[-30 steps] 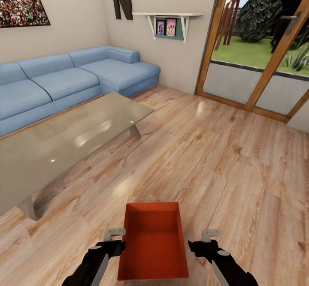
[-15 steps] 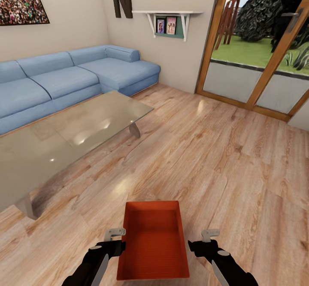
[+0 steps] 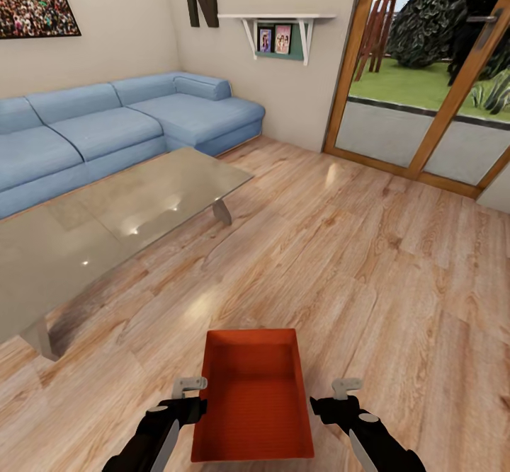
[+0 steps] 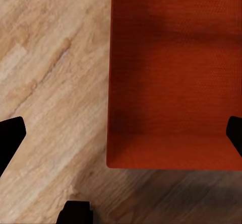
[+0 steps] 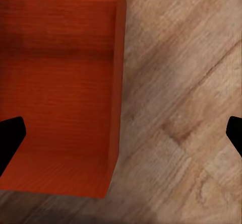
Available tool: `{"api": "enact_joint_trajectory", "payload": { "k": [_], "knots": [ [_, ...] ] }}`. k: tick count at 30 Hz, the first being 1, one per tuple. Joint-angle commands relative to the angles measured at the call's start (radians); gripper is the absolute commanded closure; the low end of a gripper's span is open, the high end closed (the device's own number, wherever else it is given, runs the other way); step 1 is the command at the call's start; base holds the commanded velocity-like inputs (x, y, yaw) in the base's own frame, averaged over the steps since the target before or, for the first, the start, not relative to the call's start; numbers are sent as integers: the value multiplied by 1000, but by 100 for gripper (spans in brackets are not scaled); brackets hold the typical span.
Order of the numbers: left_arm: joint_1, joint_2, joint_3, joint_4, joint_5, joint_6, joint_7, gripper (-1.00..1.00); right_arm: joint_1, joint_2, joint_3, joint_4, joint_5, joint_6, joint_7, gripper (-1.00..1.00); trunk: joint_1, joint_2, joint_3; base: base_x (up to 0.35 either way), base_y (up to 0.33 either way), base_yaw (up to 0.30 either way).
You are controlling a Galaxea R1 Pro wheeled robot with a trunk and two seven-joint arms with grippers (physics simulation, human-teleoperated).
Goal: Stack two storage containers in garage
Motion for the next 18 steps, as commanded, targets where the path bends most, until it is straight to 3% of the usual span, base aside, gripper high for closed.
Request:
{"api": "enact_joint_trajectory", "payload": {
  "k": [1, 18],
  "knots": [
    [0, 1, -2, 0, 6, 5, 7, -100, 0, -1, 4, -2, -3, 6, 0, -100, 4, -8, -4, 0, 0, 0],
    [0, -2, -2, 7, 6, 5, 9, -100, 0, -1, 4, 0, -3, 7, 0, -100, 69, -127, -57, 0, 0, 0]
  ]
}}
